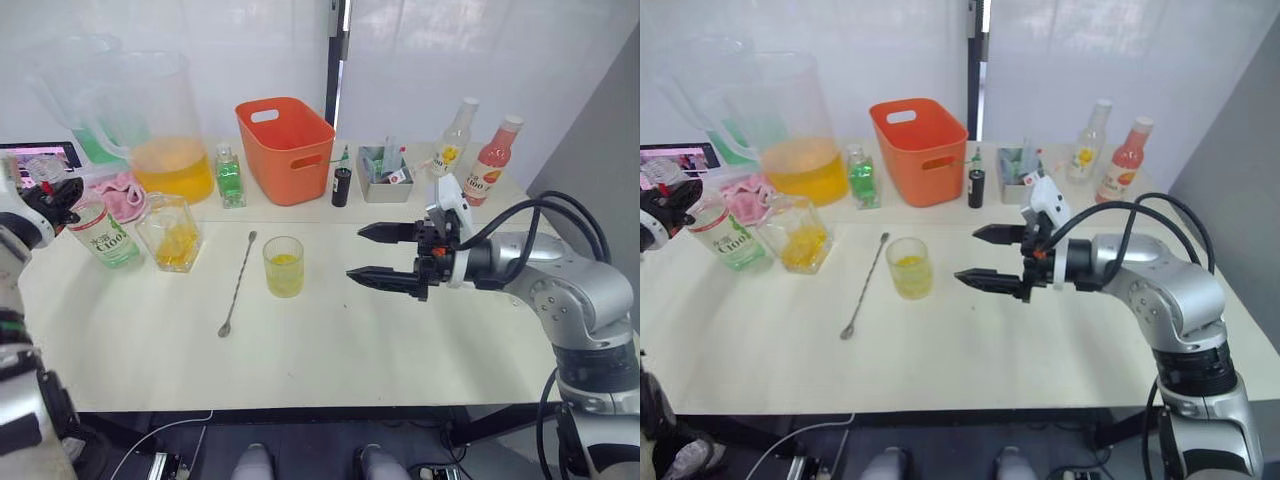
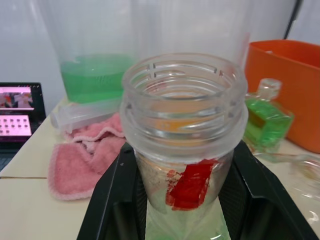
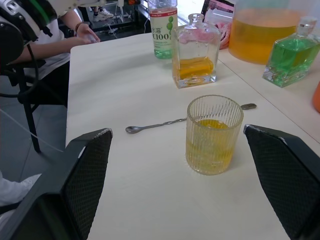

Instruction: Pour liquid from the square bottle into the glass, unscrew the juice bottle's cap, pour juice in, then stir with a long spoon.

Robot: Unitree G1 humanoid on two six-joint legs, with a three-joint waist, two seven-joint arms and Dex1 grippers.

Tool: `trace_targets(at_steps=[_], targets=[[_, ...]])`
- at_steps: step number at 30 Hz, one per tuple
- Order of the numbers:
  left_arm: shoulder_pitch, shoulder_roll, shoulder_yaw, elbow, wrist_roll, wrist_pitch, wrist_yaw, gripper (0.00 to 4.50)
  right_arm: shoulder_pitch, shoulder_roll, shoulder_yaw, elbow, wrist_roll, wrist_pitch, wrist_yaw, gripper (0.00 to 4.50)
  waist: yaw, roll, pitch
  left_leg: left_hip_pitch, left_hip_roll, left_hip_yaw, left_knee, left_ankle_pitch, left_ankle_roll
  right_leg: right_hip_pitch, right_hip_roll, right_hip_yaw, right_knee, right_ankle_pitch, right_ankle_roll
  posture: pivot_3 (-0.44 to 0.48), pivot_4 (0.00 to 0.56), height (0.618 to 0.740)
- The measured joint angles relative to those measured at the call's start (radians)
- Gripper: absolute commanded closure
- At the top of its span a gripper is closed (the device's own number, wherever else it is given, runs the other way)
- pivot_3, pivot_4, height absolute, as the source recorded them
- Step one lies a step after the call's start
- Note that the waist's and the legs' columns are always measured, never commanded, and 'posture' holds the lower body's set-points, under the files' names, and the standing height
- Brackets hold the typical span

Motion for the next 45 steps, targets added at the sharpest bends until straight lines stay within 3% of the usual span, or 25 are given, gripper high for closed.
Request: trace_targets(at_steps=[8, 19, 21, 27, 40, 45], targets=[[-0.133, -0.024, -0.076, 0.261, 0.101, -0.170, 0.012, 3.10, 0.028, -0.026, -0.043, -0.041, 0.005, 0.032, -0.060, 0.04, 0.003, 0.000, 0.000, -0.001, 0.000, 0.000, 0.000, 0.000, 0.000, -0.001, 0.000, 0.000, 0.000, 0.000, 0.000, 0.000, 0.150, 0.703], [-0.147, -0.027, -0.074, 0.312, 0.119, -0.225, 0.028, 3.10, 0.035, -0.036, -0.047, -0.065, 0.041, 0.062, -0.109, 0.04, 0.000, 0.000, 0.000, -0.002, 0.000, 0.000, 0.000, 0.000, 0.000, -0.002, 0.000, 0.000, 0.002, 0.000, 0.000, 0.000, 0.150, 0.703], [-0.147, -0.027, -0.072, 0.313, 0.117, -0.225, 0.027, 2.11, 0.035, -0.036, -0.047, -0.065, 0.041, 0.062, -0.116, 0.00, 0.000, 0.000, 0.000, -0.002, 0.000, 0.000, 0.000, 0.000, 0.000, -0.003, 0.000, 0.000, 0.002, 0.000, 0.000, 0.000, 0.150, 0.703], [-0.146, -0.026, -0.044, 0.310, 0.096, -0.228, 0.009, 0.13, 0.035, -0.037, -0.047, -0.065, 0.041, 0.062, -0.118, 0.00, 0.001, 0.000, 0.000, -0.003, 0.000, 0.000, 0.000, 0.000, 0.000, -0.004, 0.000, 0.000, 0.003, 0.000, 0.000, 0.000, 0.150, 0.703], [-0.193, -0.027, 0.022, 0.056, -0.022, -0.267, -0.091, 0.02, 0.027, -0.037, -0.044, -0.041, 0.036, 0.057, -0.112, 0.00, 0.001, -0.001, 0.000, -0.005, 0.000, 0.000, 0.000, 0.000, -0.001, -0.006, 0.000, 0.000, 0.003, 0.001, -0.002, 0.000, 0.150, 0.703], [-0.177, -0.044, -0.027, -0.209, -0.129, -0.081, -0.265, 0.02, 0.029, -0.056, -0.043, -0.038, 0.023, 0.038, -0.093, 0.00, 0.001, -0.001, 0.000, -0.006, 0.000, 0.000, 0.001, 0.000, -0.001, -0.006, -0.001, 0.001, 0.004, 0.001, -0.002, 0.000, 0.150, 0.703]])
